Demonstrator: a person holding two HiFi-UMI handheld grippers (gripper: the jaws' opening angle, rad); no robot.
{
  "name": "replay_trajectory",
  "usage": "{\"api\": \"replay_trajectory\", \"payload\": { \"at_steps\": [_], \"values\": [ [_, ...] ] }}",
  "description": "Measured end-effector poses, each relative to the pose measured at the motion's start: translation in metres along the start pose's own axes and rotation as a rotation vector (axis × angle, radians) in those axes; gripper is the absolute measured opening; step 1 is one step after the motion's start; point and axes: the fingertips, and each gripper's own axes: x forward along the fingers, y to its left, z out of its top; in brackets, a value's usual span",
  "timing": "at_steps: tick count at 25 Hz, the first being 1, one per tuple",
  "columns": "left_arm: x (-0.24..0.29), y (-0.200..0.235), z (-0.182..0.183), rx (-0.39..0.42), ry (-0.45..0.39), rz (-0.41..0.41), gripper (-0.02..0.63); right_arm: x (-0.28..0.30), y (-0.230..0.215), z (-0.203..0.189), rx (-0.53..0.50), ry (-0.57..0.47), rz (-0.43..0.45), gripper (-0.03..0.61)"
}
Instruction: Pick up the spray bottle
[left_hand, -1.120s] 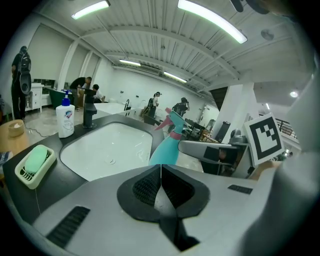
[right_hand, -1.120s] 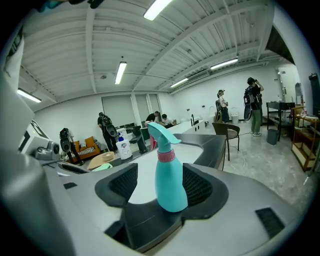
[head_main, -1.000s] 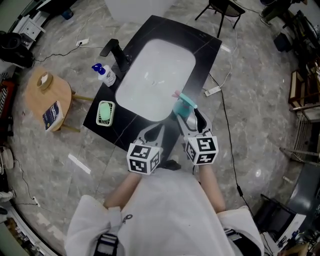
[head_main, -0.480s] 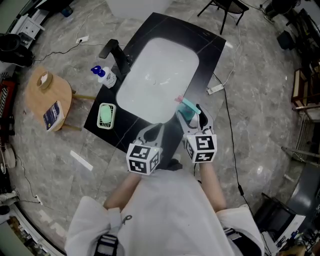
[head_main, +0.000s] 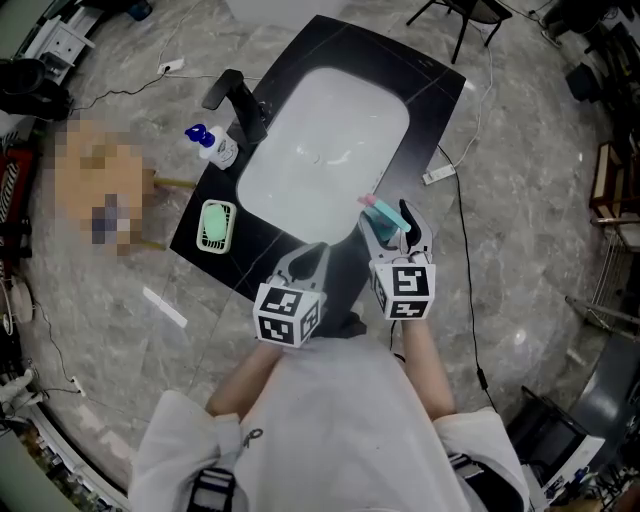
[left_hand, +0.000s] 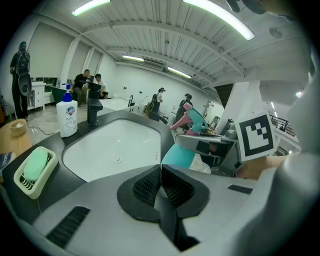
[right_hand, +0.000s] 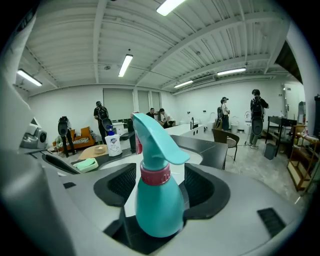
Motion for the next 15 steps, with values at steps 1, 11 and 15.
{"api": "replay_trajectory", "payload": {
  "at_steps": [1,11,15],
  "values": [
    [0.0,0.001,0.0,-0.001,0.002,0.002,0.028,0.001,-0.001,0.001,-0.011,-0.003,-0.006,0.288],
    [0.001,0.01,0.001,0.003,0.012,0.016,0.028,0.015,0.0,0.002,-0.025,0.008,0.008,0.288],
    [0.003,0.013,0.001,0.003,0.012,0.023,0.028,0.018,0.001,0.002,-0.033,0.006,0.007,0.288]
  ]
}}
